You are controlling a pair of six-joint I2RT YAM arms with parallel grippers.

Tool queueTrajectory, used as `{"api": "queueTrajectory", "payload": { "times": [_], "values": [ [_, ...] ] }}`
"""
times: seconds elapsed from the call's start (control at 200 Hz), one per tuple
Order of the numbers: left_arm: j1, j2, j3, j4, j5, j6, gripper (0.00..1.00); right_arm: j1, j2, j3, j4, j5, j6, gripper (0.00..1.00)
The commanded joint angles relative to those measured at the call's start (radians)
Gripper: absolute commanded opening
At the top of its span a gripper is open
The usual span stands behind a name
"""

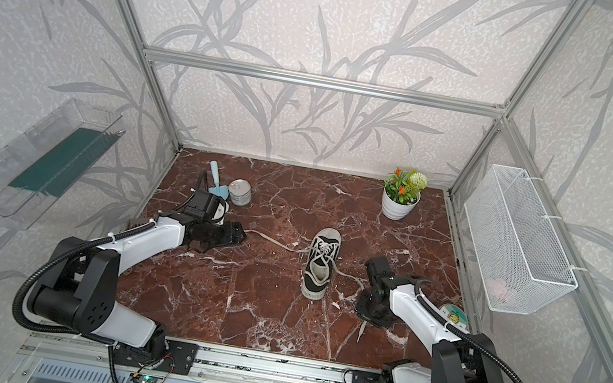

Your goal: Tie the shoes

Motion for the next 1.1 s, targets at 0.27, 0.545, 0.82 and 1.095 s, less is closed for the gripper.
{"api": "queueTrajectory", "payload": {
  "times": [0.27,0.545,0.82,1.095],
  "values": [
    [-0.023,-0.009,0.03,-0.037,0.007,-0.033,0.83,0.007,-0.104,-0.028,-0.013,-0.001,0.006,0.04],
    [-0.025,-0.038,0.037,-0.052,0.001,-0.043,0.83,0.007,-0.231,0.097,-0.1,-0.013,0.003,0.01],
    [-0.026,-0.048,0.046,-0.053,0.005,-0.053,0.83,0.042,-0.174,0.309,-0.073,-0.117,0.023,0.0],
    [-0.028,-0.044,0.034,-0.042,0.008,-0.06,0.83,0.108,0.027,0.48,0.089,-0.206,0.104,0.0]
  ]
}}
